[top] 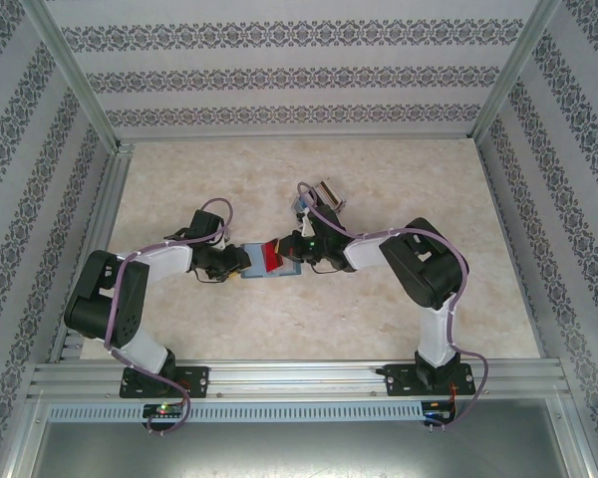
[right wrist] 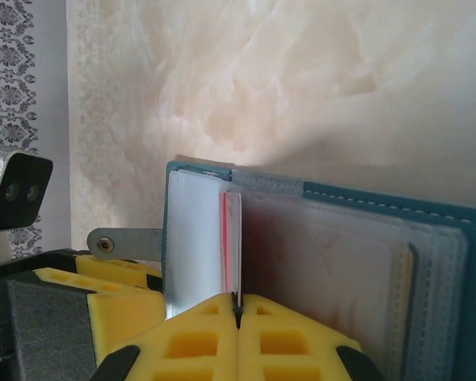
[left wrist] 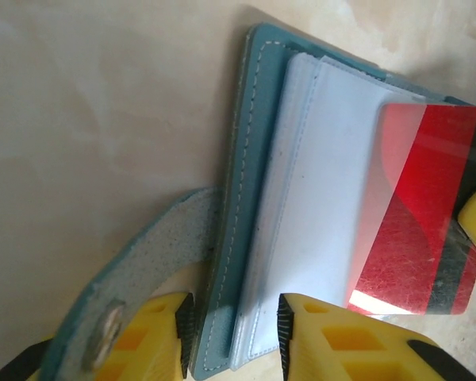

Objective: Put the credit cards into the card holder

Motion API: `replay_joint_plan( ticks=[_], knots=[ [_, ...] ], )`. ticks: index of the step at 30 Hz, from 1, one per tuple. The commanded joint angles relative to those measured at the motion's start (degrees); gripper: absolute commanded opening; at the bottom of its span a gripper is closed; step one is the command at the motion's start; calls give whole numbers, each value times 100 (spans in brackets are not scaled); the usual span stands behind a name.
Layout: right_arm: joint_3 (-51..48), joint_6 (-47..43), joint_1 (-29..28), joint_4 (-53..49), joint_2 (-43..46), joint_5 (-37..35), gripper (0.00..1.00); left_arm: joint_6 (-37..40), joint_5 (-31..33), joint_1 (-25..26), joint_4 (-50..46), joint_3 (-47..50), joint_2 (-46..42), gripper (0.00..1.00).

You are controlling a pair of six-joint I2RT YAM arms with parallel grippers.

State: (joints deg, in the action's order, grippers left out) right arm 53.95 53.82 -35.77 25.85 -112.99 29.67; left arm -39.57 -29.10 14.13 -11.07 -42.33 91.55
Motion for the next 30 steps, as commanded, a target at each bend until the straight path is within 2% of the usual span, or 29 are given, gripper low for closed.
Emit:
replay_joint_plan(
  ticks=[1, 16, 23, 27, 30],
  knots=[
    [-114, -134, -87, 173, -125, -360, 3, -112, -170, 11, 307, 158, 69, 33],
    [7, -202, -356, 62, -175, -685, 4, -287, -272, 28, 591, 356, 7, 21],
    [232, -214, -569, -179, -328, -821, 6, -323, -289, 45, 649, 357, 14, 21],
    [334, -299, -659, -338, -321, -897, 8, -356, -298, 58, 676, 348, 7, 21],
    [389, -449, -664, -551, -205, -984, 14, -354, -298, 62, 659, 337, 12, 21]
  ],
)
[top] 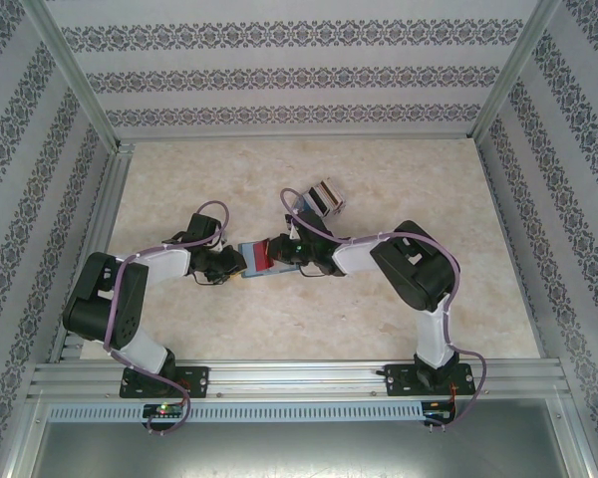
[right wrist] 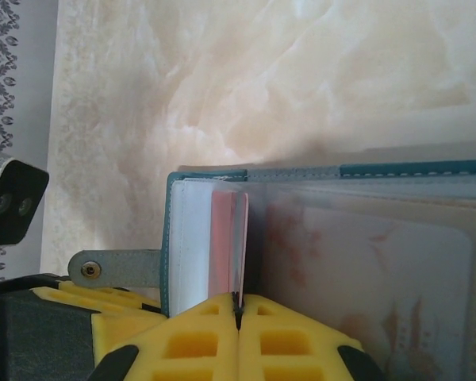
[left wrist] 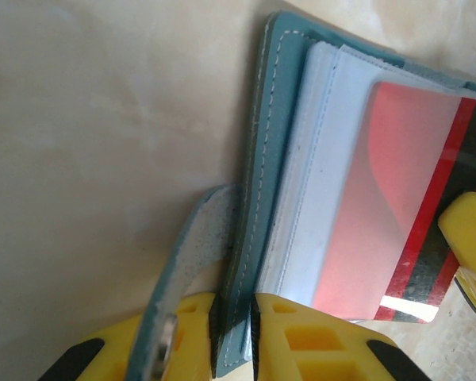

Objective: Put the credit cards into the card holder

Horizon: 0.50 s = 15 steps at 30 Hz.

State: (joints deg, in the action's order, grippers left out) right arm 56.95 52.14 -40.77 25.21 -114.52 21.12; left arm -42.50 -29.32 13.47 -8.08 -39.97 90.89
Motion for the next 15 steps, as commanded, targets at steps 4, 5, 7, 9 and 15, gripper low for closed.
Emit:
replay_joint_plan(
  ticks=[4, 5, 7, 9, 15],
  knots=[
    [175, -628, -159, -1061, 216, -367, 28, -39, -258, 124, 316, 72, 65, 21],
    [185, -717, -160, -1204, 298, -433, 30, -36, -245, 123, 302, 70, 53, 21],
    [252, -934, -160, -1553, 478, -611, 33, -22, -218, 128, 266, 69, 40, 20],
    [366, -1106, -160, -1886, 598, -731, 34, -12, -206, 128, 238, 53, 36, 20],
    [743, -1591, -168, -2782, 813, -1059, 37, -16, -216, 123, 238, 28, 8, 20]
  ],
)
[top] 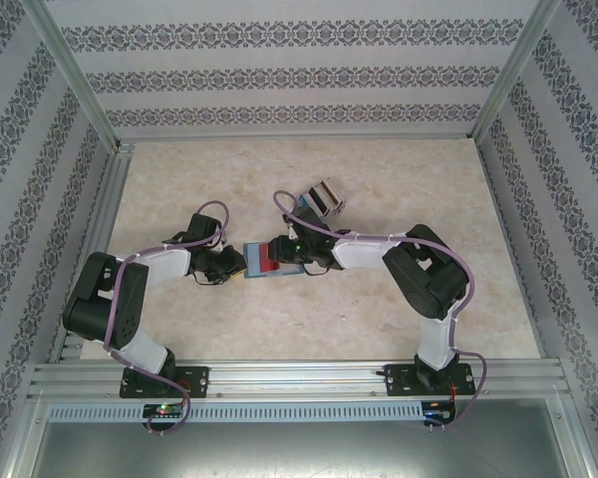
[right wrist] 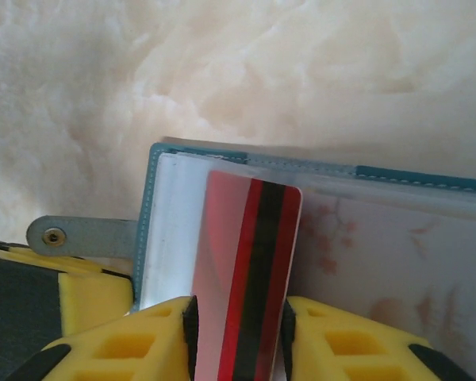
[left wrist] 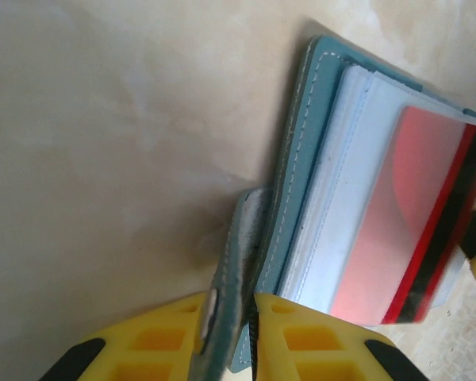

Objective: Put the credit cards into the card holder

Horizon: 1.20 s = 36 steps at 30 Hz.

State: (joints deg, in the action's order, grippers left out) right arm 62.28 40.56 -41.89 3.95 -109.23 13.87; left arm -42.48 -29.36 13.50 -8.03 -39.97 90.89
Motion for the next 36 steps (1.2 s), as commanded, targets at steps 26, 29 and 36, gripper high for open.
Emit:
replay_joint_plan(
  ticks=[26, 29, 36],
  knots=[
    [784, -579, 23, -1089, -578, 245, 11, -80, -335, 149, 382, 11, 141, 20],
    [870, -592, -41, -1118, -698, 266, 11, -85, -329, 167, 390, -11, 157, 20],
    [1010, -531, -152, -1032, -889, 366, 11, -144, -324, 232, 442, -2, 175, 20]
  ],
)
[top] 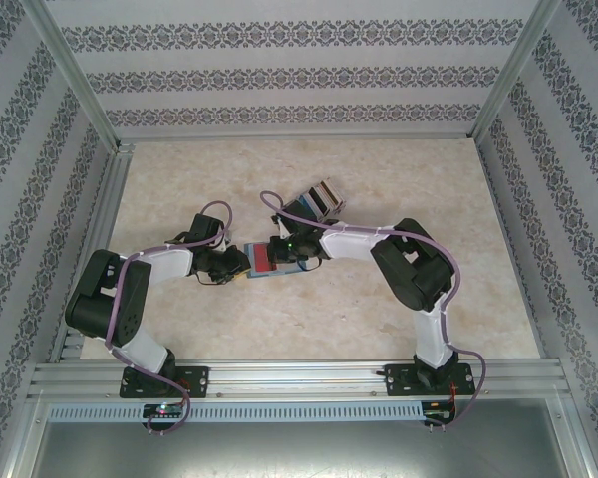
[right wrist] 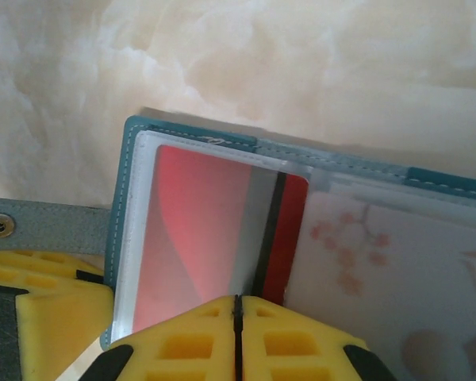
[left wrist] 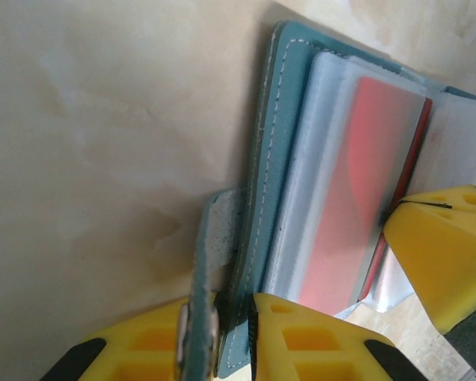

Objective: Put the credit cards into the card holder

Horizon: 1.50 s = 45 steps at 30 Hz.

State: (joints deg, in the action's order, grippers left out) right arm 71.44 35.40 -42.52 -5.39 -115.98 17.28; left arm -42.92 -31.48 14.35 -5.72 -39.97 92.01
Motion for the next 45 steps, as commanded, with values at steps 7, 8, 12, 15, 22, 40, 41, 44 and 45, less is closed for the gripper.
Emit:
replay_joint_plan(
  ticks=[7, 8, 12, 15, 22, 40, 41, 44, 45],
  knots=[
    [120, 7, -127, -48, -224, 101, 11, -125, -84, 197, 198, -2, -1, 20],
    [108, -5, -125, -69, -174, 84, 11, -123, -75, 199, 165, -18, -31, 20],
    [47, -67, -117, -131, 29, 43, 13, -61, -40, 195, -78, -148, -195, 21],
    [11, -128, -90, -211, 182, -18, 16, 73, 140, 200, -460, -347, -440, 21],
    [-228, -190, 29, -287, 616, -101, 20, 342, 436, 165, -1164, -1007, -687, 26],
    [-1675, 101, 104, -65, 1946, 201, 23, 966, 179, -158, -1546, -3274, 1606, 26],
    [-1797, 147, 95, -25, 2015, 214, 23, 998, 145, -197, -1560, -3368, 1712, 26],
    [-2088, 241, 86, 54, 2177, 233, 23, 1030, 120, -264, -1514, -3526, 1956, 26],
    [-2168, 257, 88, 62, 2208, 228, 23, 1039, 80, -274, -1479, -3550, 2039, 26]
  ],
)
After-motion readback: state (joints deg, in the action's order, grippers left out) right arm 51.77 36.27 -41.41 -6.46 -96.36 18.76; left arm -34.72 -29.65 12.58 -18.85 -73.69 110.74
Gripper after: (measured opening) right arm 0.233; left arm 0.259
